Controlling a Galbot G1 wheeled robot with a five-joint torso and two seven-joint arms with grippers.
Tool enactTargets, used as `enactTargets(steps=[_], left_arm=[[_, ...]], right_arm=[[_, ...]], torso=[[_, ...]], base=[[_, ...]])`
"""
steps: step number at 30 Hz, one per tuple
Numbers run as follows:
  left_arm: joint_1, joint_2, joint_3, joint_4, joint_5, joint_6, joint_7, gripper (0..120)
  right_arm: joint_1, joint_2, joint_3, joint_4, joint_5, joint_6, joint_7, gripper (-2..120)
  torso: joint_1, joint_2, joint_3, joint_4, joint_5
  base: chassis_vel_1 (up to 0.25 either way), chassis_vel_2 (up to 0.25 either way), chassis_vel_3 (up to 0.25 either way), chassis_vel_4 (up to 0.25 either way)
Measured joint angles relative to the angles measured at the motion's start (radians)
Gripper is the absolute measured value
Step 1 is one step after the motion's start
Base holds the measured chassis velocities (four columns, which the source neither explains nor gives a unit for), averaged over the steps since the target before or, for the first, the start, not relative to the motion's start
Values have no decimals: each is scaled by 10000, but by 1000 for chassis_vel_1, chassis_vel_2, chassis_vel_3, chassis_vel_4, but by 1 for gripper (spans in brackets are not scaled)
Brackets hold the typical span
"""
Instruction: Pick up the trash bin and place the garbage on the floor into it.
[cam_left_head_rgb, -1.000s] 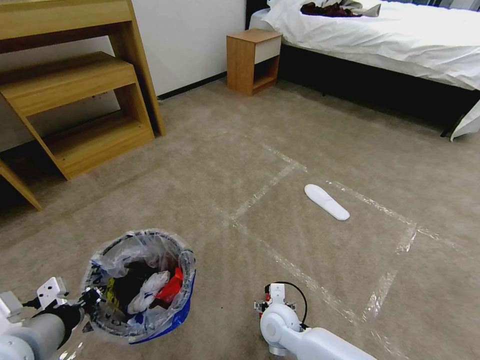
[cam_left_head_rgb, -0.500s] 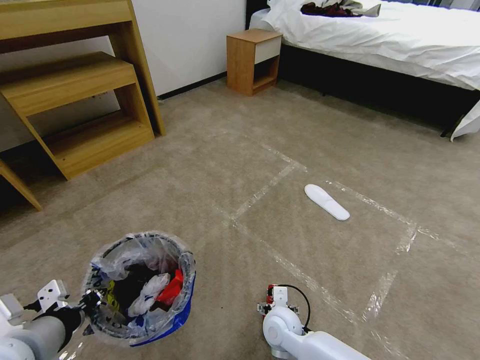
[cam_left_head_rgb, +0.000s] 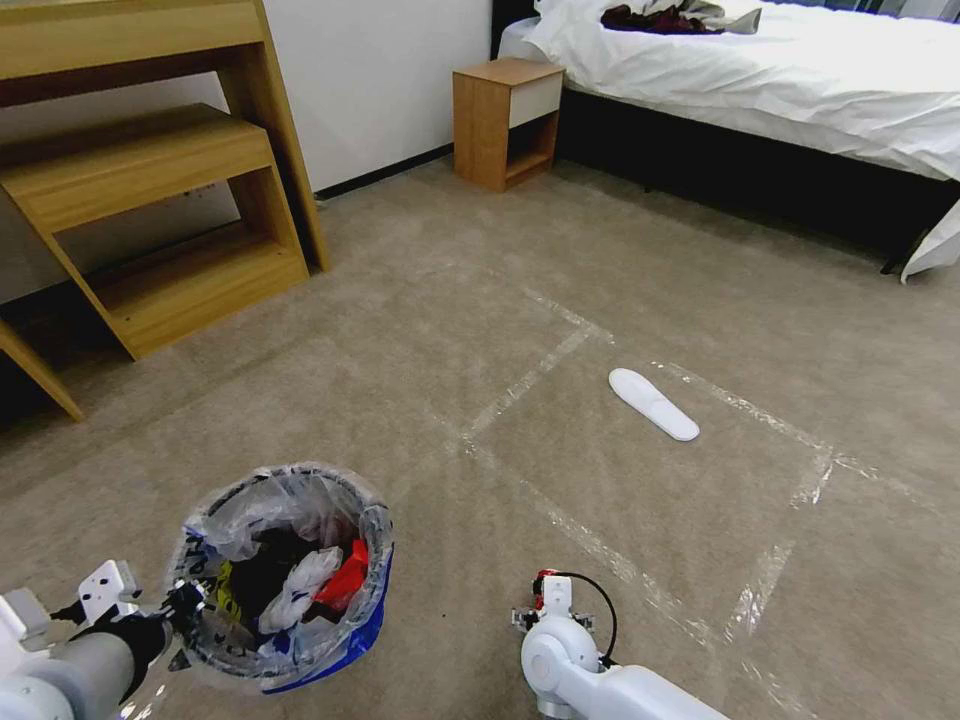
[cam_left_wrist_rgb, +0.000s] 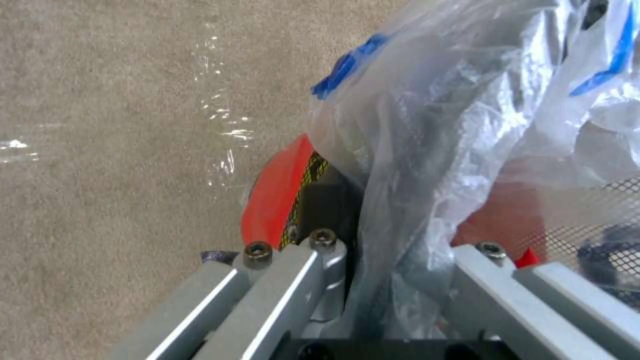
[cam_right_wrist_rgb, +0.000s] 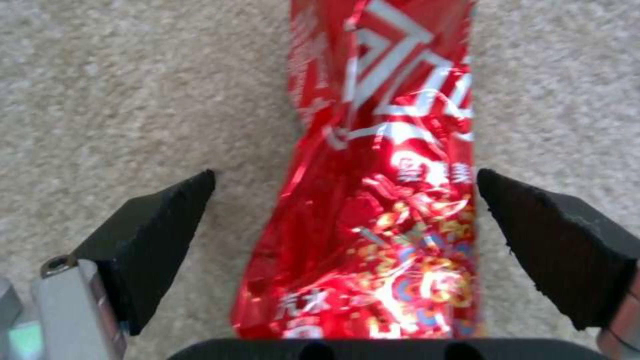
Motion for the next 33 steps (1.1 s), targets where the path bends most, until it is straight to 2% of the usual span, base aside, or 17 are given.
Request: enactTargets(steps=[11, 13, 25, 33], left_arm=[[-1, 30, -49, 1, -3, 0, 0, 0], [4, 34, -49, 1, -5, 0, 1, 0], [81, 46, -66, 2, -4, 0, 2, 0], [130, 104, -83, 2, -18, 0, 4, 0]], right_arm=[[143, 181, -44, -232, -111, 106, -90, 97], [215, 191, -16, -307, -144, 111, -215, 97], [238, 159, 53, -378, -190, 104, -342, 97], [172, 172, 216, -292, -174, 128, -360, 77]], torso=[[-1, 0, 0, -4, -4], [0, 0, 1, 2, 3], [0, 0, 1, 3, 4], [0, 0, 0, 6, 6]], base=[[0, 0, 0, 0], [0, 0, 0, 0], [0, 0, 0, 0], [0, 0, 0, 0]])
